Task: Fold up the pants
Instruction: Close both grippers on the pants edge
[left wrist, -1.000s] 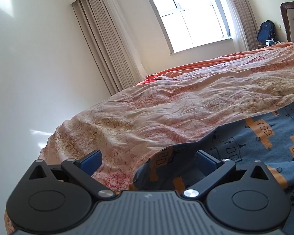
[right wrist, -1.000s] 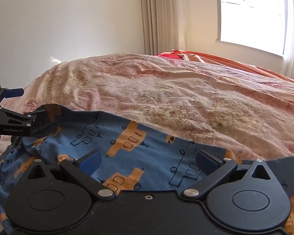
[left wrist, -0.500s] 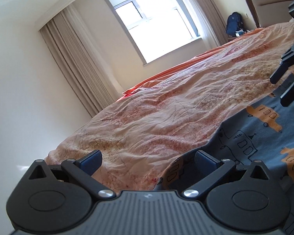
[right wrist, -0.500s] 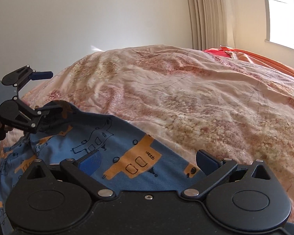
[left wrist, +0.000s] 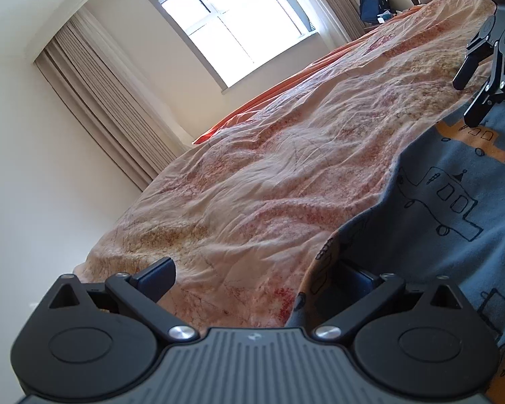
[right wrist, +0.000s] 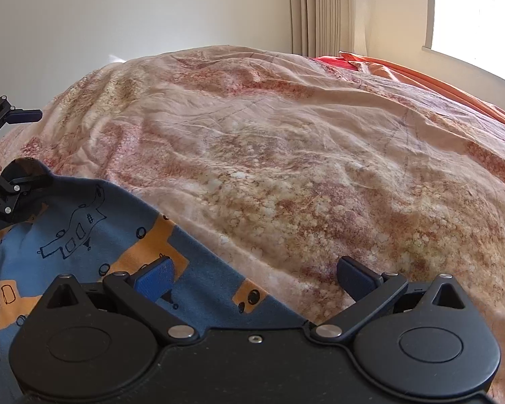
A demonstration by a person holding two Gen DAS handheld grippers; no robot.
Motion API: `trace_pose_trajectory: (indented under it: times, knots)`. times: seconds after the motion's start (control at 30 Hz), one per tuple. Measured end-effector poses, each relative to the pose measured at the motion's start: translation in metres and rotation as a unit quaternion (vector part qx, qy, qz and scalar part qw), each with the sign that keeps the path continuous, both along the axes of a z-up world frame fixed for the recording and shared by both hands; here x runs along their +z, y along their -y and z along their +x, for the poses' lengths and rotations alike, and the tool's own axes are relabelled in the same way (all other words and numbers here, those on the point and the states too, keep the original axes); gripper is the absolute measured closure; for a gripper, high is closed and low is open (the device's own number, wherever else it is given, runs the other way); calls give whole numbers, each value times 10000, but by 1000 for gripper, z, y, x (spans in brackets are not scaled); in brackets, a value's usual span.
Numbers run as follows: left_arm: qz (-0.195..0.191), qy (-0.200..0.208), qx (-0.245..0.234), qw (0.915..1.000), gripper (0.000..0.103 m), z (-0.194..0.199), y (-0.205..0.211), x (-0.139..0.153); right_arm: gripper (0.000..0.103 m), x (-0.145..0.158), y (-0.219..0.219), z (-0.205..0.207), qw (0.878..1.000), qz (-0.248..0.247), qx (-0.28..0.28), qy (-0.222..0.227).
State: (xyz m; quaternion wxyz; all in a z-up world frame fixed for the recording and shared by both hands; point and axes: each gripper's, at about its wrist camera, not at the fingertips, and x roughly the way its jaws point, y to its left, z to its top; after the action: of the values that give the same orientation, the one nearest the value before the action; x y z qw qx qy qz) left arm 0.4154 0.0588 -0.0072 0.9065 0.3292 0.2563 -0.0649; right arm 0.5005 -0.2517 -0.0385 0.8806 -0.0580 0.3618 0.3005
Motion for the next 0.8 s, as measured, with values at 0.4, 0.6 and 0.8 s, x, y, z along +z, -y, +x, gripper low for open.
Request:
trace_pose_trajectory:
  times: [0.4, 0.6, 0.8]
  knots:
    - [276, -278, -546, 9977, 13, 12, -3, 1, 43, 5, -5, -5, 9988, 253, 428, -28]
    - [116, -663, -708, 9952, 45, 15, -6, 3, 87, 6, -11, -14, 9983, 193, 556, 29]
    - [-31, -942, -753, 9927, 101, 5, 3, 1, 102, 8, -19, -35, 9982, -77, 434, 419]
